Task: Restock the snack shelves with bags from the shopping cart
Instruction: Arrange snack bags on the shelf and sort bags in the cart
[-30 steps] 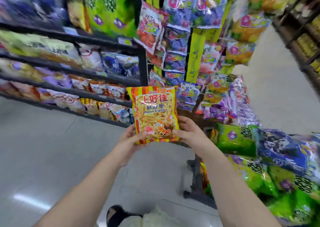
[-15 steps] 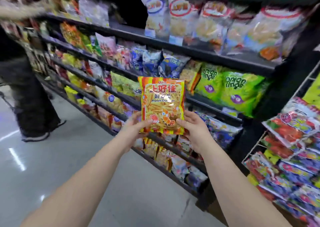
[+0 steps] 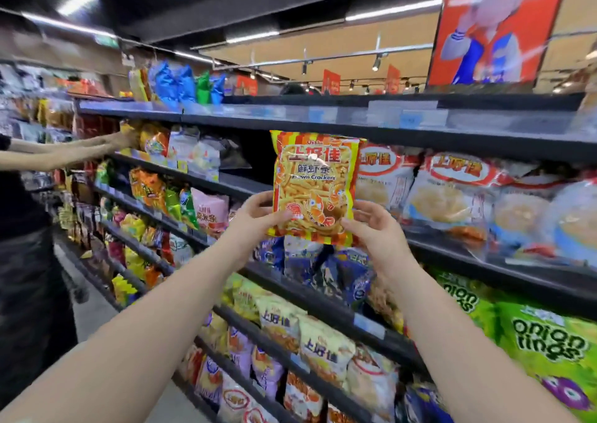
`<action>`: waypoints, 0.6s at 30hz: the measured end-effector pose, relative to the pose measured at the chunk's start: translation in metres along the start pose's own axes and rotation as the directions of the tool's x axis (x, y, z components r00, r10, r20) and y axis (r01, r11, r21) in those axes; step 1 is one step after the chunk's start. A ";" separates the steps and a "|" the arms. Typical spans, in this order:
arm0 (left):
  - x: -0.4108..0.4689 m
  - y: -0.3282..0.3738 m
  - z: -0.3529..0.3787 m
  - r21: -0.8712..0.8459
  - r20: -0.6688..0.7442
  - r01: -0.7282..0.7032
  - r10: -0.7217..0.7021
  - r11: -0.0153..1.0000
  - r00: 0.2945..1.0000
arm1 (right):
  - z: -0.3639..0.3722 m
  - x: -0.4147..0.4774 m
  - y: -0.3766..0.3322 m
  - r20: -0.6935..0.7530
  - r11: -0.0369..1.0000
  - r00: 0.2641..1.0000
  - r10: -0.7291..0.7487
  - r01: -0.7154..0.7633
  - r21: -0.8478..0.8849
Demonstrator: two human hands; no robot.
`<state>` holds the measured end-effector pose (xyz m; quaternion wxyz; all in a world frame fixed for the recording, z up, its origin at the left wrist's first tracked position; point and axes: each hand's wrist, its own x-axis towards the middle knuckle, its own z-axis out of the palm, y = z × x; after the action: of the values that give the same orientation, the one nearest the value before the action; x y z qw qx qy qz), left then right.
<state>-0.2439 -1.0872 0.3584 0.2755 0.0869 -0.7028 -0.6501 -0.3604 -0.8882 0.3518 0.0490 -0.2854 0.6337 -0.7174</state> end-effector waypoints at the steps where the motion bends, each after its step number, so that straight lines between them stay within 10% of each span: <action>1: 0.020 0.009 -0.001 -0.012 -0.008 -0.034 0.034 0.999 0.999 | 0.003 0.017 -0.007 -0.012 0.999 0.999 -0.041 0.041 -0.008; 12: 0.210 0.118 0.015 -0.028 0.176 -0.314 0.314 0.949 0.933 | 0.000 0.156 -0.120 -0.173 0.869 0.876 -0.450 0.385 -0.312; 18: 0.283 0.163 0.057 0.001 0.286 -0.390 0.373 0.921 0.883 | -0.019 0.184 -0.176 -0.268 0.759 0.802 -0.534 0.315 -0.570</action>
<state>-0.4695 -1.1509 0.5921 0.2933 -0.1378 -0.7566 -0.5680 -0.4709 -0.9175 0.5800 -0.3298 -0.2684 0.7081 -0.5637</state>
